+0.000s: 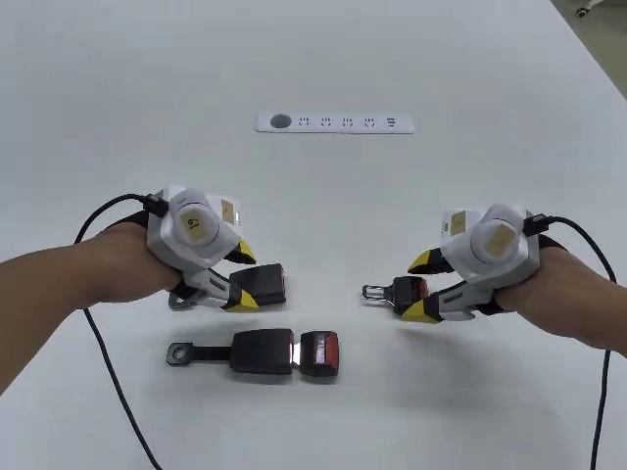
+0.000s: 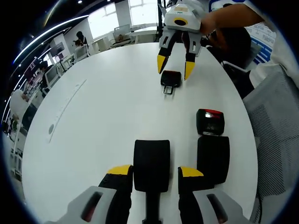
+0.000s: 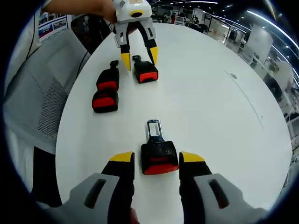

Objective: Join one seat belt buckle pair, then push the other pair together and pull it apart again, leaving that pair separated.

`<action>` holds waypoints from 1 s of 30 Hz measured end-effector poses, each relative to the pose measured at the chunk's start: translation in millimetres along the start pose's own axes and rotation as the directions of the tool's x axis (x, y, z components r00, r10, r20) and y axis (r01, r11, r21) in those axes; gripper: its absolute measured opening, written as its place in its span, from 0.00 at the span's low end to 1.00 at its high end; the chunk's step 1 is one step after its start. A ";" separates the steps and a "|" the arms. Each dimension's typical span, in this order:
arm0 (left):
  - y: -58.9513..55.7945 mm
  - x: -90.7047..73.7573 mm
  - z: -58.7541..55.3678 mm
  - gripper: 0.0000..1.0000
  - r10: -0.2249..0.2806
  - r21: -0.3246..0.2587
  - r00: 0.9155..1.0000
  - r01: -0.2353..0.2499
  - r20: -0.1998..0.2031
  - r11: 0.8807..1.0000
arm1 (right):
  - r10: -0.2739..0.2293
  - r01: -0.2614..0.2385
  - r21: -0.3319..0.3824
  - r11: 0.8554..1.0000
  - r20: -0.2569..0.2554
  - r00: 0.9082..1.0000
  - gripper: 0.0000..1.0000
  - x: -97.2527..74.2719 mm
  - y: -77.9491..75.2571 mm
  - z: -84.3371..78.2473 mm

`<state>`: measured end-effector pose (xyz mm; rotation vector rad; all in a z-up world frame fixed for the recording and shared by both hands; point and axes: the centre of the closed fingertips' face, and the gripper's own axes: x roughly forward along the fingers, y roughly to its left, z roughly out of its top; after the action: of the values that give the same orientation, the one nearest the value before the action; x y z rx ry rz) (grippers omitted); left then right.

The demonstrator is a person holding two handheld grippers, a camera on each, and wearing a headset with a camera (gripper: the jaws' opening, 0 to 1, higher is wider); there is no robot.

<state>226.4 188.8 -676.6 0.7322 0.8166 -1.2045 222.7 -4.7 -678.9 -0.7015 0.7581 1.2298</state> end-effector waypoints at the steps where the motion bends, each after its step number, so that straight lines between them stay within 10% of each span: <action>1: 0.2 -0.6 1.4 0.39 0.006 0.008 1.000 -0.006 0.002 1.000 | 0.004 -0.004 -0.002 1.000 -0.005 1.000 0.36 1.4 -0.1 -2.2; 30: -5.7 7.9 2.1 0.33 -0.014 0.101 0.999 0.020 -0.052 0.995 | 0.070 -0.070 -0.028 0.997 -0.007 0.998 0.32 9.9 -0.9 -5.8</action>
<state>222.3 181.9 -682.5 0.8440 0.8096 -1.2540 224.5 -4.0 -690.2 -0.7069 0.7774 1.3048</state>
